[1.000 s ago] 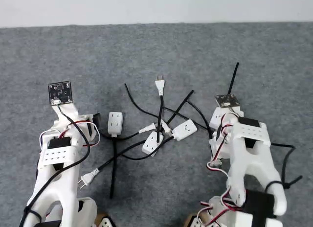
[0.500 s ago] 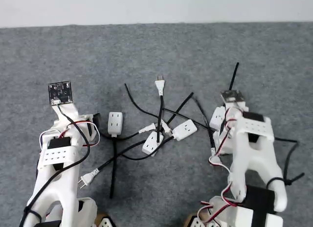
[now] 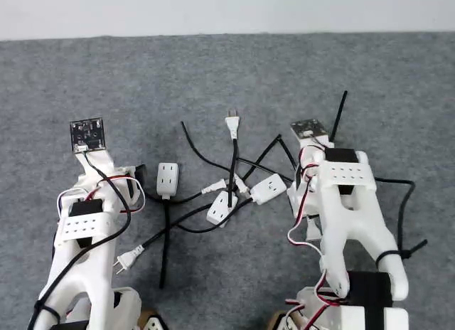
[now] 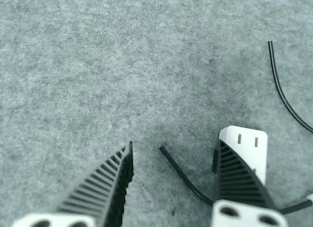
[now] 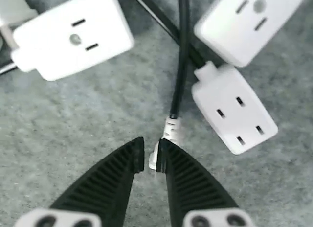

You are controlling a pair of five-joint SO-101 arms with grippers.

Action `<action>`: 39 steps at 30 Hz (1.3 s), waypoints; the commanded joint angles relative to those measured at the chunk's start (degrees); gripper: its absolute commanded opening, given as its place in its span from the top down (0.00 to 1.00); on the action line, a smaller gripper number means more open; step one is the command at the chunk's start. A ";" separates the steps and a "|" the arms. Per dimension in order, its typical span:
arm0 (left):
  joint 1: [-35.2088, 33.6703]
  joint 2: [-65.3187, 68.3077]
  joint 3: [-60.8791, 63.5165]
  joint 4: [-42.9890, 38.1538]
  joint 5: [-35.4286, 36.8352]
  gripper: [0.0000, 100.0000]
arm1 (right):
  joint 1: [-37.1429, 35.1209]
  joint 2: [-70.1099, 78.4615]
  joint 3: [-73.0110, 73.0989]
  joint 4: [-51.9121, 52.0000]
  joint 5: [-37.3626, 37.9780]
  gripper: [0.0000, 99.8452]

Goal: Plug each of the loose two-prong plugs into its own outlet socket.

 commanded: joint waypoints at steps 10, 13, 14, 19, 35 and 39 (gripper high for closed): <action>-0.35 -1.14 -0.22 -1.76 0.53 0.75 | 2.59 0.31 6.59 -6.46 0.00 0.89; -0.44 -1.14 -0.22 -1.76 0.53 0.75 | 2.59 0.31 6.86 -7.16 0.00 0.88; -0.44 -1.14 -0.22 -1.76 0.53 0.75 | 2.68 0.31 6.86 -7.25 0.09 0.88; -0.44 -1.14 -0.22 -1.76 0.53 0.75 | 2.68 0.31 6.77 -8.66 2.81 0.88; -0.35 -1.14 -0.22 -1.76 0.53 0.75 | 2.59 10.15 2.37 -8.84 6.86 0.99; -0.35 -1.14 -0.22 -1.76 0.53 0.75 | 2.59 9.98 2.29 -8.75 6.77 0.99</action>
